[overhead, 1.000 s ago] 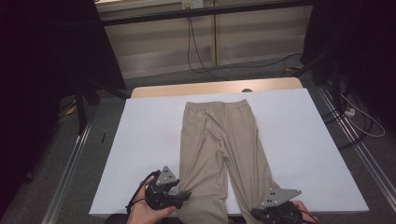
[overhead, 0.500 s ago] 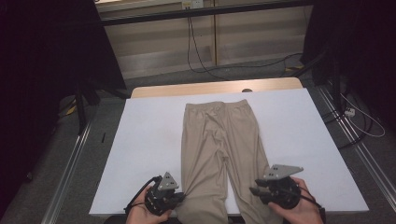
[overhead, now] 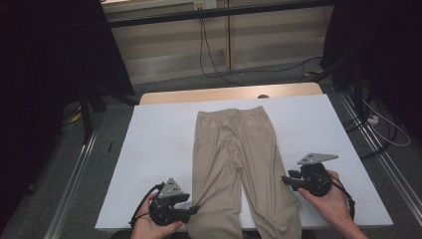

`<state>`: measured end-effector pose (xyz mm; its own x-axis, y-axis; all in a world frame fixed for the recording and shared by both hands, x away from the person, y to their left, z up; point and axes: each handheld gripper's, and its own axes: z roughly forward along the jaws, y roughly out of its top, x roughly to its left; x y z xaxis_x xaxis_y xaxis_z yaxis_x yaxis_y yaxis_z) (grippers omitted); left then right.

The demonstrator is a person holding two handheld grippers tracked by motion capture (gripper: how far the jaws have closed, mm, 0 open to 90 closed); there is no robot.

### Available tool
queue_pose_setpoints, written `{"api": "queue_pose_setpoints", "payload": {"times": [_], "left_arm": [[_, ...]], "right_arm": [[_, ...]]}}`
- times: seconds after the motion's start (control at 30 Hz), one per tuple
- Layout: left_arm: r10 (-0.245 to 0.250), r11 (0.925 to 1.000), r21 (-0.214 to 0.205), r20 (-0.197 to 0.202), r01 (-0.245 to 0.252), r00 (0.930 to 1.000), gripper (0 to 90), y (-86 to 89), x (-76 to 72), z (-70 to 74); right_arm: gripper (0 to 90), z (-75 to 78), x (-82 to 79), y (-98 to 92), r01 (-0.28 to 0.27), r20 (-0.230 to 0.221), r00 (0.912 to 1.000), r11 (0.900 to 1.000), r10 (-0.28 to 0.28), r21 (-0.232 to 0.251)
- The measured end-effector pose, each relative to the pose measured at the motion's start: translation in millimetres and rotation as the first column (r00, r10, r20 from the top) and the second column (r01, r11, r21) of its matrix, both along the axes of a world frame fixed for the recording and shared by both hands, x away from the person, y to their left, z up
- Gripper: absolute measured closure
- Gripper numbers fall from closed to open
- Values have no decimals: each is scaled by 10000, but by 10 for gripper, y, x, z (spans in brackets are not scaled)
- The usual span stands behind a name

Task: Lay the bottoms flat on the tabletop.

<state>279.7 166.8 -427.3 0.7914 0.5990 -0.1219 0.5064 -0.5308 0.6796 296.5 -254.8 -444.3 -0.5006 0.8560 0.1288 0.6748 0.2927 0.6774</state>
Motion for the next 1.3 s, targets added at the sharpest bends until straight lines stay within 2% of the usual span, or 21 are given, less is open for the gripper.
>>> {"api": "queue_pose_setpoints", "payload": {"times": [0.07, 0.13, 0.17, 0.2, 0.33, 0.43, 0.67, 0.7, 0.77, 0.8, 0.87, 1.03, 1.1, 1.2, 1.23, 1.27, 1.3], "left_arm": [[278, 9996, -26, 226, -278, 9994, 395, 18, 41, -4], [474, 9988, -166, 239, -470, 9986, 371, 50, 79, -14], [569, 9983, -131, 294, -565, 9979, 352, 61, 94, -20], [624, 9980, -95, 405, -621, 9972, 344, 76, 109, -26], [947, 9954, -175, 391, -941, 9947, 326, 116, 160, -29], [1080, 9940, -218, 552, -1069, 9926, 315, 129, 181, -22], [1158, 9929, -350, 696, -1136, 9908, 257, 136, 213, -25], [1164, 9927, -393, 708, -1139, 9907, 238, 137, 213, -22], [1232, 9916, -505, 839, -1193, 9888, 186, 136, 214, -12], [1280, 9906, -605, 894, -1229, 9877, 186, 132, 213, -6], [1336, 9894, -716, 1106, -1261, 9849, 159, 132, 217, 7], [1537, 9855, -925, 1299, -1424, 9795, 98, 140, 240, 8], [1557, 9833, -1157, 1340, -1406, 9787, 77, 151, 248, 19], [1680, 9798, -1374, 1707, -1454, 9709, 53, 176, 246, 38], [1690, 9790, -1444, 1793, -1440, 9692, 51, 185, 243, 39], [1591, 9814, -1373, 1909, -1341, 9686, 47, 198, 242, 45], [1586, 9801, -1489, 1893, -1313, 9690, 43, 206, 237, 49]], "right_arm": [[657, -24, 77, 41, 18, 32, 10000, 9999, -18, -171], [775, -72, 109, 81, 140, 29, 9999, 9983, -138, -571], [864, -68, 102, 86, 216, 79, 9997, 9976, -211, -655], [900, -60, 94, 80, 195, 25, 9998, 9977, -193, -644], [900, -61, 68, -2, 479, 102, 9988, 9966, -473, -674], [900, -62, 65, -92, 697, 89, 9976, 9955, -693, -639], [900, -71, 83, -196, 1022, 88, 9948, 9939, -1019, -413], [878, -74, 85, -192, 998, 84, 9950, 9944, -996, -359], [749, -72, 82, -184, 967, 230, 9951, 9953, -965, -70], [749, -72, 82, -184, 967, 230, 9951, 9953, -965, -70], [665, -42, 62, -191, 938, 467, 9944, 9952, -950, 277], [501, 33, -11, -232, 963, 936, 9899, 9891, -1069, 1111], [438, 57, -37, -239, 944, 1093, 9881, 9874, -1085, 1269], [354, 107, -70, -230, 811, 1444, 9841, 9846, -1038, 1548], [301, 124, -81, -223, 770, 1530, 9828, 9825, -1034, 1694], [246, 139, -89, -214, 759, 1609, 9813, 9809, -1053, 1788], [219, 149, -95, -205, 741, 1709, 9795, 9801, -1062, 1843]]}}
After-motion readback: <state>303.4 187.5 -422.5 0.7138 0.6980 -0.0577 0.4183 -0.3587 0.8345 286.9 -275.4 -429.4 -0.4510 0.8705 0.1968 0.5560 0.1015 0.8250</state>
